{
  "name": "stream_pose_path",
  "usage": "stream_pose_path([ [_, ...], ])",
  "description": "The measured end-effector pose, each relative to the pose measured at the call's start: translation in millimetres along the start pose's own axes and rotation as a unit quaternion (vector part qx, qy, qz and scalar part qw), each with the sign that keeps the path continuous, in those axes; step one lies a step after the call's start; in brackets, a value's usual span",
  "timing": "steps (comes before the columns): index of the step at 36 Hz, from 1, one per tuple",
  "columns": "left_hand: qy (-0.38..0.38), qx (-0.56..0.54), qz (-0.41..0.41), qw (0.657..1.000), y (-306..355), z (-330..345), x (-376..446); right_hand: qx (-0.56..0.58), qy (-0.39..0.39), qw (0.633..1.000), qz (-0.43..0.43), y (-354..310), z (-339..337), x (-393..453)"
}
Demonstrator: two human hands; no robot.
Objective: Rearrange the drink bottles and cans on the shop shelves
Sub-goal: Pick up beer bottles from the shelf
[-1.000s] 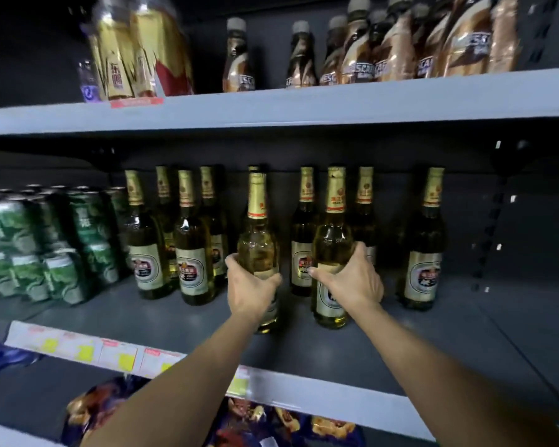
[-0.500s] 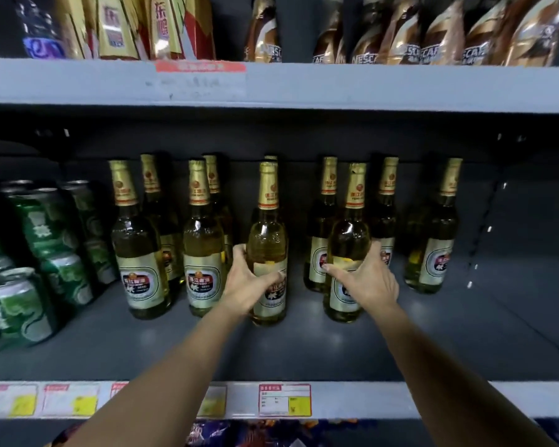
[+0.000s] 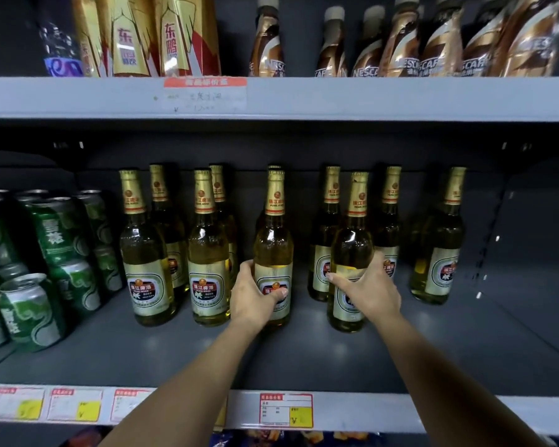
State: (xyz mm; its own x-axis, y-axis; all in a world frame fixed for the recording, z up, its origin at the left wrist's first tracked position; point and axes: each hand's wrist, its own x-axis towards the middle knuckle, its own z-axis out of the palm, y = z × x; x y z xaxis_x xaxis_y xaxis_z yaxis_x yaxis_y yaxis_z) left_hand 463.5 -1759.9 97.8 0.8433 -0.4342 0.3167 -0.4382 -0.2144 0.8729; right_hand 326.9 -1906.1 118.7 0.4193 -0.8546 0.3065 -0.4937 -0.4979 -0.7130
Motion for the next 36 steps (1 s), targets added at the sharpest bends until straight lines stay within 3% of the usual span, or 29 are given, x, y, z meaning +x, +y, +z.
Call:
stream_pose_path([
  [8, -0.033, 0.026, -0.009, 0.999, 0, -4, 7, 0.11, -0.147, 0.983, 0.006, 9, -12, 14],
  [16, -0.02, 0.014, -0.005, 1.0, -2, 2, 8, 0.072, -0.076, 0.994, -0.02, 5, 0, 8],
  [26, -0.018, 0.01, -0.008, 1.0, -6, 7, 5, 0.075, -0.084, 0.993, -0.037, 2, 13, 13],
  [28, 0.014, 0.036, 0.0, 0.999, -3, 9, -4, 0.078, -0.09, 0.992, -0.037, 3, 12, 11],
  [32, 0.158, 0.09, 0.097, 0.978, 11, 16, -36, 0.025, -0.08, 0.995, -0.051, 9, 5, 8],
  [36, 0.133, 0.081, 0.209, 0.966, 24, 40, -56, -0.033, -0.027, 0.996, -0.079, 32, -20, 1],
])
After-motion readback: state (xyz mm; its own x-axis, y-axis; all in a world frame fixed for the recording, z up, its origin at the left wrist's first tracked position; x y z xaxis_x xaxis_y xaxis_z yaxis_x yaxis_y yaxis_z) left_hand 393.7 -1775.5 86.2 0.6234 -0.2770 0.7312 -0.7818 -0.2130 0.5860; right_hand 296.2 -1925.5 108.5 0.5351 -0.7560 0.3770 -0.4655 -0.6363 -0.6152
